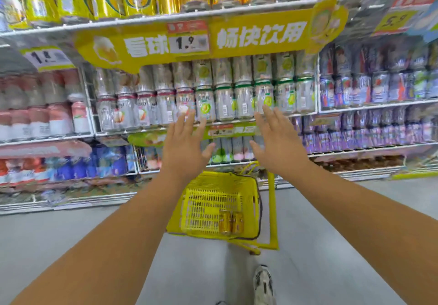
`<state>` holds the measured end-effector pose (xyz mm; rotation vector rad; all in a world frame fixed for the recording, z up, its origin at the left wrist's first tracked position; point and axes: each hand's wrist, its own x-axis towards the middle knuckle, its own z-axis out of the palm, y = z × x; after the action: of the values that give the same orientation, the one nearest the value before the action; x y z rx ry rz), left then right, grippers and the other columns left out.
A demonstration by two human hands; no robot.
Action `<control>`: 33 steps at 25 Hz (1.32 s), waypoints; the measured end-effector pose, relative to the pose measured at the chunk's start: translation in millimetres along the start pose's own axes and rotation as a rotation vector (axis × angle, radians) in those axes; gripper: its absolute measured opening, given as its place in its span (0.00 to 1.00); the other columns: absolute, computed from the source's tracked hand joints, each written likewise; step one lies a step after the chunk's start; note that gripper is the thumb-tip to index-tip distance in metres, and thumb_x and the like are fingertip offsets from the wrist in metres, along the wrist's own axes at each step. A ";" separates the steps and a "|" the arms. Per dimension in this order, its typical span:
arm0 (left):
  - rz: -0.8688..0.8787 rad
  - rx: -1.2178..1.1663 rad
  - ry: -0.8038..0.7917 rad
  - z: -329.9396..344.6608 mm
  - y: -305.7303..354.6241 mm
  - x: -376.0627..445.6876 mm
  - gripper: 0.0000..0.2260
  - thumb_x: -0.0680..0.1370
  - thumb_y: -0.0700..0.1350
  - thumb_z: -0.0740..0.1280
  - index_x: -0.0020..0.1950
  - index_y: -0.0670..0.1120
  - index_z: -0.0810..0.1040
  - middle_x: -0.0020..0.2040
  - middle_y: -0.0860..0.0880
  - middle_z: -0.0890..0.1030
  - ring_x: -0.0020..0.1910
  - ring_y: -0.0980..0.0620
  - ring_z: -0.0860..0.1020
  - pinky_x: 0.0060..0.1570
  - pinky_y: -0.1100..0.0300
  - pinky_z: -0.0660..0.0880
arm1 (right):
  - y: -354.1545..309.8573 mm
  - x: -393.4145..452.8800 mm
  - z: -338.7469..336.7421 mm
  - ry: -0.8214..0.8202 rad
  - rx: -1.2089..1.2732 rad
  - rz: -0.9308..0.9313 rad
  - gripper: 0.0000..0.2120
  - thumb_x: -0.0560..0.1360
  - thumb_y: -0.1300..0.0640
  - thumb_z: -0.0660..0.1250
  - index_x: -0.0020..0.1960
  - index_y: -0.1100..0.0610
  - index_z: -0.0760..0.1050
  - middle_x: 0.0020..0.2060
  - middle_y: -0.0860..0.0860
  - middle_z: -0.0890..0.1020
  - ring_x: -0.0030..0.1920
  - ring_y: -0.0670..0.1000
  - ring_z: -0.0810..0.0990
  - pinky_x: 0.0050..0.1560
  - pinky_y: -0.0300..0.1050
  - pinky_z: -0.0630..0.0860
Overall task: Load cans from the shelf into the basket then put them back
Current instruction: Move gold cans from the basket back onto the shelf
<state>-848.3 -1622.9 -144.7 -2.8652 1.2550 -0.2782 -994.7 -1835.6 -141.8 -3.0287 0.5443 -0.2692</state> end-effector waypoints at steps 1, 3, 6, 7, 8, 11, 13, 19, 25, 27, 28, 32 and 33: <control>-0.001 -0.004 -0.015 14.1 2.3 -0.9 0.33 0.80 0.65 0.52 0.82 0.50 0.57 0.82 0.42 0.54 0.80 0.39 0.52 0.77 0.41 0.53 | 4.7 -1.5 14.5 -0.016 0.002 0.001 0.36 0.80 0.39 0.56 0.81 0.57 0.55 0.80 0.59 0.54 0.80 0.61 0.52 0.78 0.60 0.54; -0.025 -0.017 -0.053 49.8 9.9 -3.4 0.33 0.80 0.64 0.55 0.81 0.50 0.57 0.82 0.42 0.54 0.80 0.40 0.53 0.77 0.41 0.53 | 15.4 -5.4 52.9 -0.060 0.004 -0.003 0.36 0.78 0.39 0.54 0.80 0.58 0.58 0.79 0.60 0.58 0.79 0.62 0.55 0.76 0.61 0.58; -0.071 -0.035 -0.118 105.2 25.2 -20.4 0.34 0.79 0.65 0.58 0.81 0.49 0.60 0.81 0.42 0.57 0.80 0.40 0.55 0.76 0.42 0.55 | 25.3 -15.2 114.1 -0.151 0.014 -0.007 0.36 0.77 0.41 0.59 0.79 0.58 0.60 0.79 0.61 0.60 0.79 0.63 0.57 0.75 0.62 0.60; -0.084 -0.037 -0.143 127.2 30.7 -27.4 0.34 0.79 0.65 0.58 0.80 0.49 0.60 0.81 0.42 0.58 0.80 0.40 0.55 0.76 0.42 0.56 | 27.7 -18.0 136.7 -0.180 0.025 -0.016 0.36 0.77 0.41 0.59 0.79 0.58 0.61 0.78 0.61 0.60 0.78 0.63 0.57 0.75 0.62 0.60; -0.100 -0.038 -0.168 147.8 35.9 -34.3 0.35 0.78 0.66 0.58 0.81 0.50 0.60 0.81 0.42 0.57 0.80 0.40 0.54 0.76 0.42 0.56 | 28.9 -21.2 157.8 -0.204 0.032 -0.027 0.36 0.77 0.41 0.60 0.79 0.59 0.61 0.78 0.61 0.61 0.78 0.63 0.58 0.74 0.63 0.60; -0.142 -0.068 -0.231 212.6 49.6 -52.5 0.36 0.77 0.68 0.56 0.81 0.50 0.59 0.82 0.43 0.55 0.80 0.41 0.53 0.77 0.42 0.55 | 27.7 -31.9 219.5 -0.252 0.053 -0.037 0.37 0.77 0.41 0.63 0.79 0.59 0.61 0.79 0.60 0.60 0.79 0.62 0.57 0.75 0.62 0.60; -0.150 -0.074 -0.288 265.9 58.2 -68.6 0.36 0.78 0.67 0.54 0.81 0.50 0.59 0.82 0.44 0.54 0.81 0.42 0.51 0.77 0.42 0.53 | 24.0 -42.1 271.2 -0.282 0.100 -0.015 0.36 0.78 0.41 0.61 0.80 0.59 0.59 0.79 0.59 0.58 0.79 0.62 0.56 0.76 0.61 0.59; -0.085 -0.097 -0.462 412.6 64.7 -126.5 0.34 0.78 0.65 0.57 0.80 0.50 0.62 0.81 0.43 0.55 0.80 0.41 0.54 0.75 0.42 0.55 | -1.0 -77.2 416.1 -0.528 0.158 0.065 0.37 0.81 0.39 0.52 0.82 0.56 0.43 0.81 0.56 0.44 0.81 0.60 0.42 0.79 0.59 0.51; -0.055 -0.046 -0.584 478.1 52.2 -138.4 0.35 0.80 0.66 0.51 0.82 0.53 0.45 0.82 0.45 0.39 0.81 0.43 0.39 0.79 0.44 0.44 | -21.9 -102.8 486.9 -0.621 0.147 0.200 0.39 0.82 0.39 0.52 0.82 0.55 0.36 0.81 0.56 0.42 0.81 0.59 0.41 0.79 0.58 0.44; -0.042 -0.061 -0.601 488.1 52.9 -136.6 0.35 0.81 0.66 0.50 0.82 0.53 0.42 0.81 0.45 0.37 0.80 0.43 0.36 0.78 0.44 0.43 | -30.1 -111.3 502.1 -0.675 0.142 0.278 0.38 0.82 0.39 0.49 0.81 0.54 0.32 0.81 0.55 0.38 0.80 0.58 0.37 0.80 0.57 0.43; -0.033 -0.072 -0.601 492.8 53.5 -135.7 0.34 0.81 0.65 0.49 0.82 0.52 0.43 0.82 0.45 0.38 0.80 0.43 0.37 0.78 0.44 0.43 | -33.8 -113.3 508.2 -0.697 0.145 0.289 0.38 0.83 0.39 0.48 0.80 0.54 0.31 0.81 0.54 0.37 0.80 0.58 0.36 0.80 0.56 0.43; -0.017 -0.099 -0.613 520.4 50.1 -135.1 0.36 0.78 0.66 0.48 0.83 0.52 0.48 0.82 0.45 0.41 0.81 0.43 0.38 0.78 0.42 0.46 | -36.9 -109.6 532.3 -0.726 0.180 0.313 0.38 0.82 0.40 0.50 0.80 0.54 0.31 0.81 0.54 0.37 0.80 0.58 0.36 0.80 0.57 0.43; -0.005 -0.103 -0.619 526.6 48.5 -135.4 0.35 0.79 0.65 0.49 0.83 0.52 0.47 0.82 0.45 0.40 0.80 0.42 0.38 0.78 0.42 0.46 | -36.2 -106.6 537.8 -0.723 0.180 0.308 0.38 0.82 0.40 0.50 0.80 0.53 0.32 0.81 0.54 0.38 0.80 0.58 0.36 0.80 0.57 0.44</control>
<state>-888.2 -1593.9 -688.3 -2.6862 1.1452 0.6417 -983.9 -1753.1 -685.0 -2.5466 0.8224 0.7139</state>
